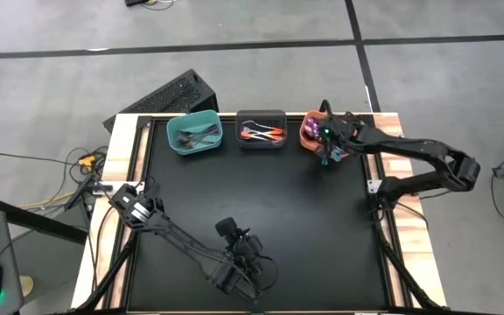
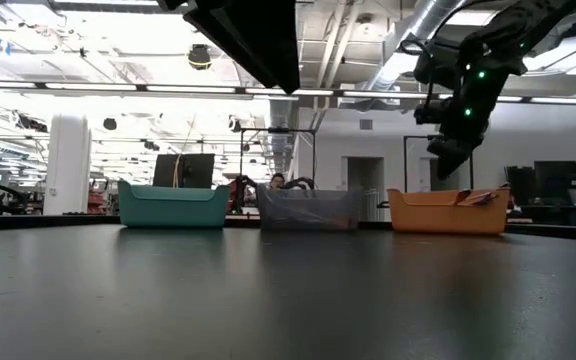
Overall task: Sort silverware by color (type)
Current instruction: Return to Home Position
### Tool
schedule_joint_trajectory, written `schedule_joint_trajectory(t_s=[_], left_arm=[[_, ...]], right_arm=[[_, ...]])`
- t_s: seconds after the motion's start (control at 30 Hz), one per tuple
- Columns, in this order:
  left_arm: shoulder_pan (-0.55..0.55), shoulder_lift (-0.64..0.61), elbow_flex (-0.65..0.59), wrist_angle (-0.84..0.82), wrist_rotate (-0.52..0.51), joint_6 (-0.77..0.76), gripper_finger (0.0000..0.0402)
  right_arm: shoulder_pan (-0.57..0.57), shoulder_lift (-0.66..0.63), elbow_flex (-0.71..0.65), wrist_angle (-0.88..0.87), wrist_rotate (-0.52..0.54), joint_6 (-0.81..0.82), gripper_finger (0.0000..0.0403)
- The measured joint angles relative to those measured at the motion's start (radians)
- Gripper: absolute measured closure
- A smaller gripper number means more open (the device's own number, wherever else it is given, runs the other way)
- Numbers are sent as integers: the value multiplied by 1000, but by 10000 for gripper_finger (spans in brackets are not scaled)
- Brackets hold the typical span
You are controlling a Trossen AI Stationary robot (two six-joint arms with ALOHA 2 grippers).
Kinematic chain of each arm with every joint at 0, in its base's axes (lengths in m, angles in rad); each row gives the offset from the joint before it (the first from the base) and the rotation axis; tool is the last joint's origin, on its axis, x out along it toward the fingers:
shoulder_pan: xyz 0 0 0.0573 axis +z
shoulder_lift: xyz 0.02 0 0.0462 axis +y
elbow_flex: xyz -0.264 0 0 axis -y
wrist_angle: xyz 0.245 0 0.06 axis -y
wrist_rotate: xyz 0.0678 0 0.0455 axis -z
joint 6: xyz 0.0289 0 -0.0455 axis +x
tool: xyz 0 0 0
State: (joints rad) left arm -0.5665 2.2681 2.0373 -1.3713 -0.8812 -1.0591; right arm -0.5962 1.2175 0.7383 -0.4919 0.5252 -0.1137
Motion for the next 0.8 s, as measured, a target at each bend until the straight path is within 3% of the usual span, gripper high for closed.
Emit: schedule_joint_trajectory(t_s=[0.1, 0.23, 0.43, 0.63, 0.8], left_arm=[[1, 0, 0, 0, -3, 1, 272], [22, 5, 0, 3, -7, -5, 272], [63, 9, -64, 166, 12, 87, 272], [67, 9, -92, 483, 4, 381, 272], [76, 5, -91, 576, 10, 607, 272]], right_arm=[[42, -49, 0, 0, -31, 67, 185], [147, -133, 0, 22, -178, 147, 181], [433, -288, -83, 163, -219, 265, 197], [762, -448, -263, 452, -212, 359, 214], [1006, -500, -385, 789, -170, 321, 231]])
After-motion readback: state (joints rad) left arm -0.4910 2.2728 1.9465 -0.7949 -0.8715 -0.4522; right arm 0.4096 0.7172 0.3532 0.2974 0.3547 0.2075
